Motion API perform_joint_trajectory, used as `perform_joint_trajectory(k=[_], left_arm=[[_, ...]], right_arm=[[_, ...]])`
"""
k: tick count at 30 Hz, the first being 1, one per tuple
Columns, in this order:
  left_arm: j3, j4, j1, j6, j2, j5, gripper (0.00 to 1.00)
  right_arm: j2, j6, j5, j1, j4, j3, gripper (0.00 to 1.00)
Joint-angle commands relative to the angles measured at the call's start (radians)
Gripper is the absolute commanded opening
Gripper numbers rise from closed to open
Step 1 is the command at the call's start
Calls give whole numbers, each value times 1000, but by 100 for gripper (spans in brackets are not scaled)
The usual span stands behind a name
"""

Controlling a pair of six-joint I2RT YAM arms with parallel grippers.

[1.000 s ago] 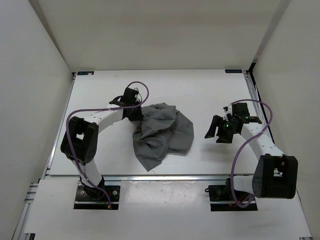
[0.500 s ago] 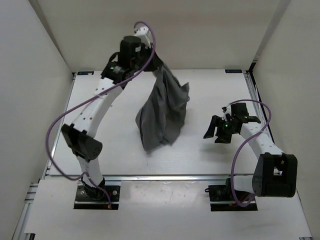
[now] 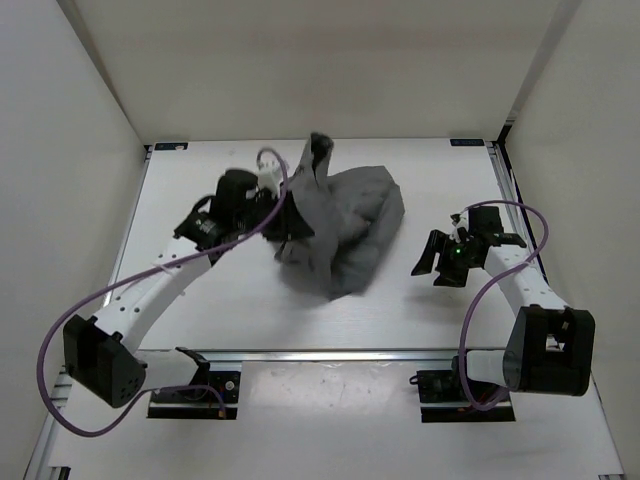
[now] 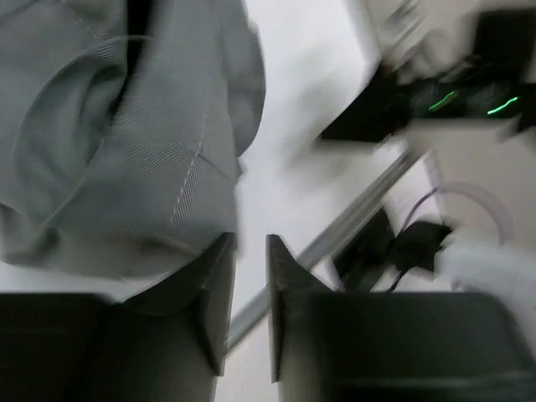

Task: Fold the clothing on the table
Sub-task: Flatten the skirt out

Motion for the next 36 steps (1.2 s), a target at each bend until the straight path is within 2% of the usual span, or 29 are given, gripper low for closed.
perform_joint_trajectory(k=[1, 2, 3, 5, 8, 11, 16, 19, 21, 24, 29, 32, 36], left_arm=[[-193, -76, 25, -27, -139, 49, 44], [-236, -89, 44, -21, -160, 31, 53], [-250, -97, 63, -24, -200, 29, 66], [-274, -116, 113, -17, -233, 18, 64], [-228, -104, 198, -8, -211, 9, 55], [-182, -71, 224, 12, -132, -46, 55], [-113, -41, 169, 46, 23, -82, 55], [-128, 5, 109, 45, 83, -75, 55], [-175, 96, 60, 39, 123, -79, 57], [-183, 156, 40, 19, 177, -80, 57], [-134, 153, 43, 22, 246, -71, 56], [-126, 164, 35, 29, 269, -91, 56], [-126, 205, 35, 25, 336, -56, 56]], right_arm=[[-16, 0, -10, -1, 3, -1, 75], [-12, -1, -13, 5, 8, 3, 75], [-7, 8, -10, 12, 3, 8, 75], [5, 26, -16, 52, 26, 35, 75], [36, 43, -35, 122, 42, 106, 74], [82, 69, -78, 181, 72, 184, 75], [198, 105, -157, 239, 115, 353, 74], [290, 125, -190, 268, 117, 482, 71], [347, 122, -193, 294, 105, 581, 71], [402, 105, -179, 327, 76, 644, 70], [456, 91, -171, 370, 42, 694, 69], [478, 102, -203, 397, 60, 681, 64], [499, 114, -231, 417, 72, 663, 64]])
